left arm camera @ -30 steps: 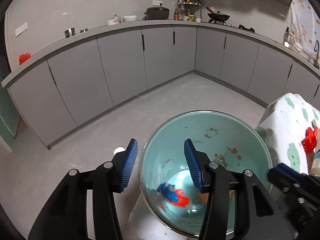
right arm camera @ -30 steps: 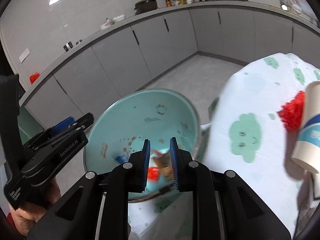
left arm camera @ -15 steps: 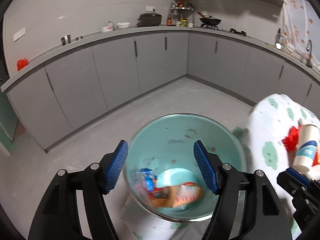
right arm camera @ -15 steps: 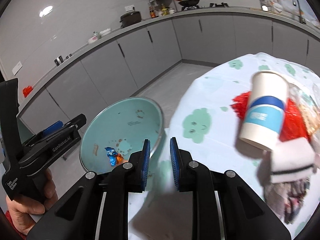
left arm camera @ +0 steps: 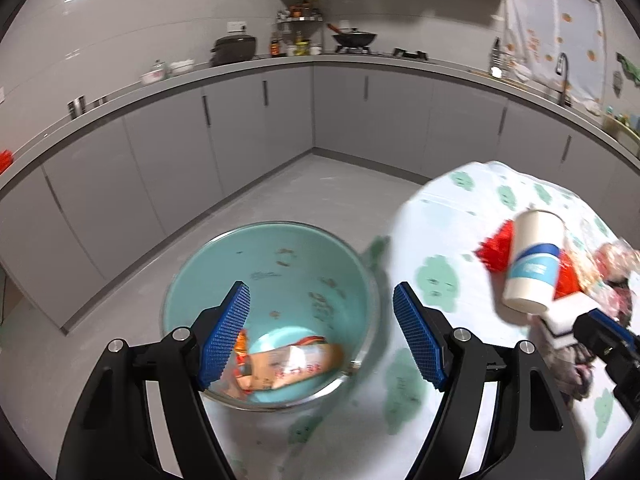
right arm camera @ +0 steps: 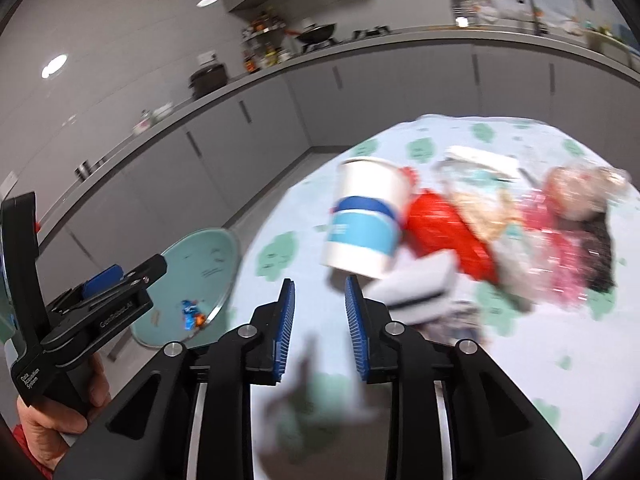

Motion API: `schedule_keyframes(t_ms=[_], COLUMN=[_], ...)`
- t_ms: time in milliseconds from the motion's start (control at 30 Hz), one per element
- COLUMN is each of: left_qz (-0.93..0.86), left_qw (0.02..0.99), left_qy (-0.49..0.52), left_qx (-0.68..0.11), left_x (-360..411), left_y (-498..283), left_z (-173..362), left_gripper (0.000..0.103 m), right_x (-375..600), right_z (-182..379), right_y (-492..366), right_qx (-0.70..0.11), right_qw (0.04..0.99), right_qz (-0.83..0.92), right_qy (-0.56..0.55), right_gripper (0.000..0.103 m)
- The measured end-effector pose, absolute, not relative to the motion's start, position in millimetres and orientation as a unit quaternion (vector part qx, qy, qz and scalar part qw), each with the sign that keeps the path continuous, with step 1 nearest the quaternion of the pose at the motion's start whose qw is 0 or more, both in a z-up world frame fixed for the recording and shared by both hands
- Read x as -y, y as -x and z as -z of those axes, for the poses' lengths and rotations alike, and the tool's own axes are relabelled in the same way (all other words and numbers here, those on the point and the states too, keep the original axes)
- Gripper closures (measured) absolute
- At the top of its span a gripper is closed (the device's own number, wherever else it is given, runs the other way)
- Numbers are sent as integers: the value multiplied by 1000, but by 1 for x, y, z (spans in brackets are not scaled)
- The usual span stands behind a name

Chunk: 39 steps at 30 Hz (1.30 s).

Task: Collect trash
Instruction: 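Move both open tools back over the table, then grasp the plaid cloth with the right tool while the left tool grasps the white sponge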

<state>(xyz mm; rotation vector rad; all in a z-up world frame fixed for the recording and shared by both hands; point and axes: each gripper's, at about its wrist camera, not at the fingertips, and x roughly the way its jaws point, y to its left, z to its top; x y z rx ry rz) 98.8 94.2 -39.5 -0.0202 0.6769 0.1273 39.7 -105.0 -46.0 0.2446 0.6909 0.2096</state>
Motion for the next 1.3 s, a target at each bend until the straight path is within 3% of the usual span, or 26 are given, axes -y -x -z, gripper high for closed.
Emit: schedule_keyframes(t_ms=[367, 467, 767, 967, 1100, 1300], left_qz=[11, 27, 56, 60, 69, 93], left_qw=[937, 935, 929, 929, 929, 927], left_qy=[-13, -26, -48, -53, -54, -54], left_qx=[-349, -352, -364, -360, -360, -360], left_x=[-37, -22, 0, 2, 6, 19], left_y=[-94, -91, -84, -82, -82, -82], left_z=[50, 53, 63, 60, 58, 55], left_gripper=[29, 26, 26, 18, 18, 18], right_x=[160, 163, 165, 160, 165, 178], right_z=[67, 74, 84, 95, 96, 82], right_y=[-14, -15, -24, -39, -37, -23], right_qx=[-355, -364, -377, -396, -393, -373], right_qw=[923, 919, 916, 906, 907, 916], right_qz=[-41, -42, -35, -46, -52, -37], right_qy=[-143, -143, -136, -141, -140, -144], right_gripper=[71, 65, 65, 65, 76, 78])
